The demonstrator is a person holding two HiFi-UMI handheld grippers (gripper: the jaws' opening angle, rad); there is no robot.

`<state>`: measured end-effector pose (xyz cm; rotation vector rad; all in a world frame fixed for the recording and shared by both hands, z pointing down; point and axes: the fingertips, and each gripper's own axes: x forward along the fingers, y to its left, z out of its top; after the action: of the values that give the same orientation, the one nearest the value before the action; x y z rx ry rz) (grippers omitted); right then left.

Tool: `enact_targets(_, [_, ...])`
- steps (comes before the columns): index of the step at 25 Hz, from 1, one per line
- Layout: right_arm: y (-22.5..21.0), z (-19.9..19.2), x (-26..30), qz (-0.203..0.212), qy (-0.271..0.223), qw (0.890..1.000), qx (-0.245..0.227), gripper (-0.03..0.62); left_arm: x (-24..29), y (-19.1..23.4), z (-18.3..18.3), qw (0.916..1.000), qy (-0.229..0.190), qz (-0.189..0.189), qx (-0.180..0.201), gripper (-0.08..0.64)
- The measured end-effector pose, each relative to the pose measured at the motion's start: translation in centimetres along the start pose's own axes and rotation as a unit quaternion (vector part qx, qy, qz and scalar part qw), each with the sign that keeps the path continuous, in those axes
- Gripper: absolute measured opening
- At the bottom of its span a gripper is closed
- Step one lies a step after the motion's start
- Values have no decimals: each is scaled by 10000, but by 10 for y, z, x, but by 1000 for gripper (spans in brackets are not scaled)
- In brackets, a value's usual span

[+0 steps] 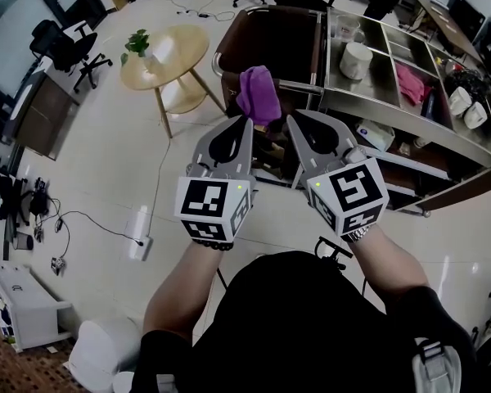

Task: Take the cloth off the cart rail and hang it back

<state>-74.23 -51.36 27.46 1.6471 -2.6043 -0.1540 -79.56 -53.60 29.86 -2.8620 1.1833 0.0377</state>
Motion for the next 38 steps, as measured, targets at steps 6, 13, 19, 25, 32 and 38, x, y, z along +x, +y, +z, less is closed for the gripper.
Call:
enact_targets(6, [-4,1,-38,188,-137,9997,-58,0,-1,-39,-3,10000,21,94,24,-2])
enact_targets(13, [-13,1,-71,419,-264,9988,-42,0,2,-77,-4,9997,62,229,65,-2])
enact_targets(19, [-18,-6,-89,561,-377,9977,29,0,-2,-99,-8,9990,108,386,175,-2])
enact_targets(25, [-17,-9,-97,557,-465,9974,23,-2,-6,-109,-12,9989,112,382,254,-2])
enact_targets(32, [0,2,-100,435,-460,9980,3,0,-20,-107,-2,9993,114,212,282,-2])
enact_targets(38, [14,9,-101,346,-450,9984,-54,0,-31,-104,2,9995,101,98,265,-2])
